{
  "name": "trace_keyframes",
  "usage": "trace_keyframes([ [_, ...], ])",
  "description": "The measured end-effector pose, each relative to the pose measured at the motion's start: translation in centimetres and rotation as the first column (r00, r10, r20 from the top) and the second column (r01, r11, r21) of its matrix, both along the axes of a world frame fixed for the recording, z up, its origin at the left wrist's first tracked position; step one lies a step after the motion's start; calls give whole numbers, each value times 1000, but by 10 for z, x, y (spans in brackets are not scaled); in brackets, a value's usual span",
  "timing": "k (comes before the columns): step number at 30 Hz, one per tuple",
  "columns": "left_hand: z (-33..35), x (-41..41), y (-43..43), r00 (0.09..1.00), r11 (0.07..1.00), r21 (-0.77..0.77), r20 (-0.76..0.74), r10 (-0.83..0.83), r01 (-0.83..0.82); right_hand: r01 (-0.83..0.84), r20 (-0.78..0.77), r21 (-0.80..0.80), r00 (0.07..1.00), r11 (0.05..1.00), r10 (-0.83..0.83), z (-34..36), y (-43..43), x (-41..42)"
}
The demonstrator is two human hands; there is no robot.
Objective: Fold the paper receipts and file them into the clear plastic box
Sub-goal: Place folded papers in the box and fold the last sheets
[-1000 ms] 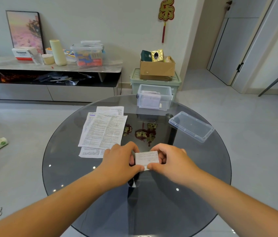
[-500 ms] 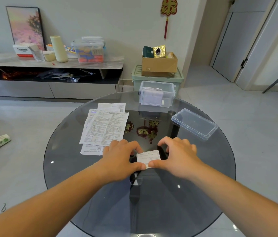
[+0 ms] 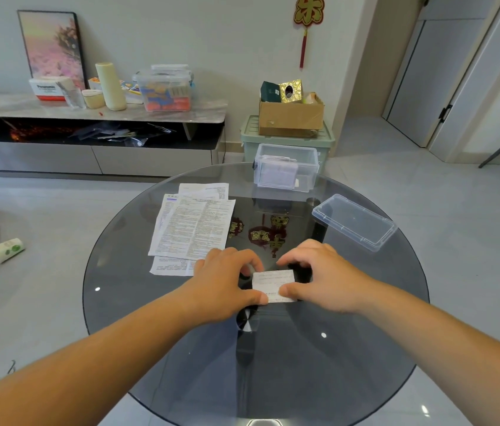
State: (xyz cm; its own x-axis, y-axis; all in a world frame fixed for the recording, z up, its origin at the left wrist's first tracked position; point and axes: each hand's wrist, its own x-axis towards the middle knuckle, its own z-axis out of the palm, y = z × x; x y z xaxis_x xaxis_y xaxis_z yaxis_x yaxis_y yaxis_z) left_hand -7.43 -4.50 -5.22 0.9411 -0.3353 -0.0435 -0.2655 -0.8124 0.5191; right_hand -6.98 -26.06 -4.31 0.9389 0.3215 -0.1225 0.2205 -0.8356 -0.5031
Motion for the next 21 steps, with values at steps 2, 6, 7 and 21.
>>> trace_keyframes([
  [2, 2, 1, -1, 1000, 999, -47, -14, -14, 13, -29, 7, 16, 1000, 999, 29, 3, 7, 3],
  [6, 4, 2, -2, 999, 997, -81, -29, -22, 20, -34, -48, 25, 998, 999, 35, 6, 12, 7],
  [7, 4, 2, -1, 999, 997, -80, -33, -25, 22, -34, -60, 29, 998, 999, 36, 7, 13, 7],
  [21, 23, 13, -3, 996, 972, -224, 69, -61, 75, 14, -41, 374, 999, 927, 2, 25, -1, 4],
])
